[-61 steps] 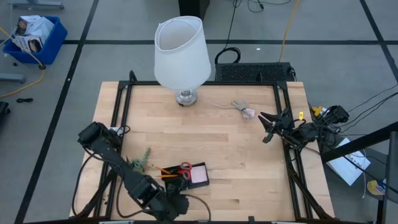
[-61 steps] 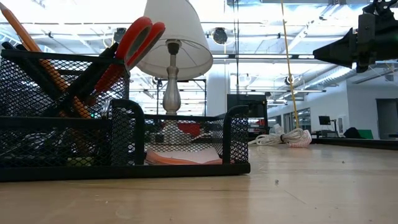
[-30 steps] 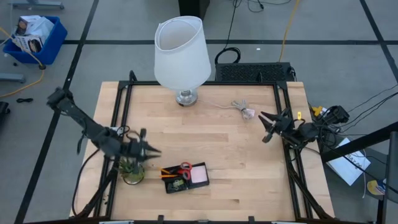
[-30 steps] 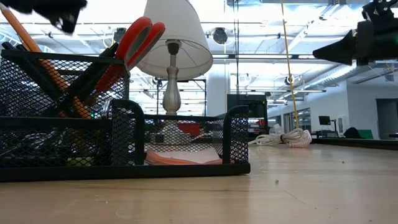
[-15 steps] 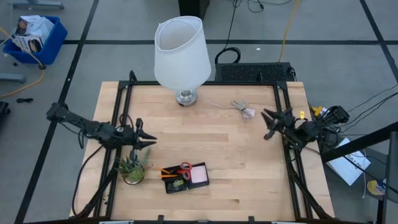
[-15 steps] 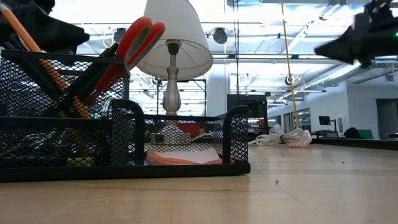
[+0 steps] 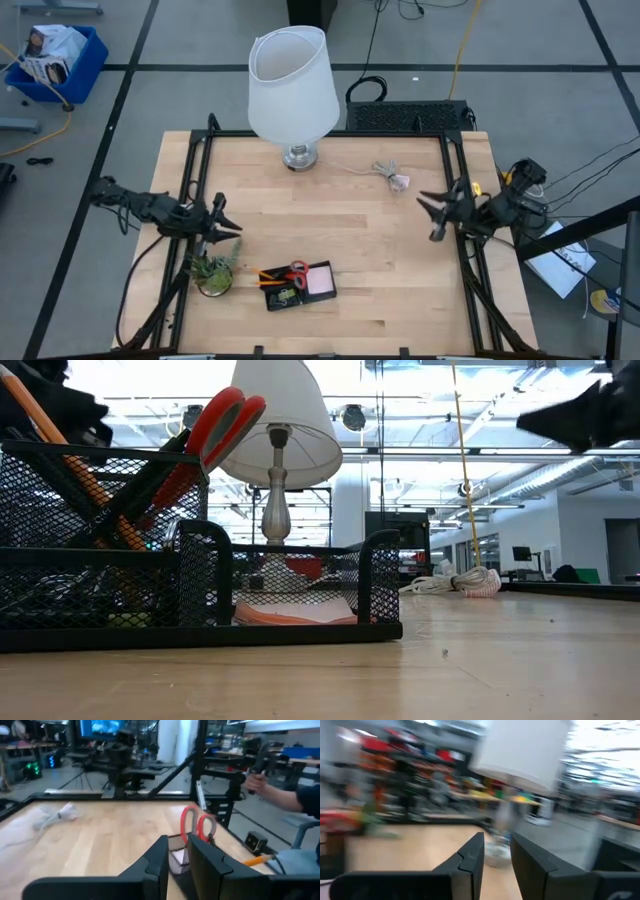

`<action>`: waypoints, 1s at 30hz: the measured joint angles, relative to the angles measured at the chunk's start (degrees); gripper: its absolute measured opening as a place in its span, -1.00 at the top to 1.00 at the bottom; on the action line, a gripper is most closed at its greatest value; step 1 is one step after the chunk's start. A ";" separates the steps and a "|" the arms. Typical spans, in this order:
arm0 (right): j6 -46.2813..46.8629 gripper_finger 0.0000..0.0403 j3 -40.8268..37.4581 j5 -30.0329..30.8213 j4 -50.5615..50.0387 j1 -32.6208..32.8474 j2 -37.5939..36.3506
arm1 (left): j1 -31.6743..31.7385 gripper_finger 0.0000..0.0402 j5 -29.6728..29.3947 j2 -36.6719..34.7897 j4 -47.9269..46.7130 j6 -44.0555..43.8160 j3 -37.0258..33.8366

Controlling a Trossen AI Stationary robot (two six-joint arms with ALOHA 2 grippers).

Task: Pick and place office supplies into organizer
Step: Return to Home Position

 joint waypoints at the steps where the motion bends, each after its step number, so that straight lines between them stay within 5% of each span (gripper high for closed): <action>1: 1.23 0.57 0.00 -2.53 -0.82 1.04 0.00 | -0.31 0.62 0.14 0.01 0.39 0.44 0.06; 10: 27.52 0.57 -0.31 -20.70 -18.51 3.50 0.09 | -0.67 0.62 -6.56 -0.02 0.28 5.84 0.04; 16: 24.11 0.57 -0.59 -22.22 -17.16 3.12 0.04 | -0.66 0.62 -11.54 0.19 0.60 6.02 0.04; 19: 21.41 0.57 0.27 -27.97 -16.44 1.84 0.02 | -0.66 0.62 -11.53 0.20 0.57 6.01 0.04; 24: 19.30 0.57 1.37 -25.17 -20.22 -5.20 0.02 | -0.66 0.62 -11.53 0.20 0.62 5.87 0.04; 30: 22.48 0.57 -0.68 -39.77 -18.98 -17.63 0.37 | -0.66 0.62 -11.53 0.20 0.80 5.87 0.04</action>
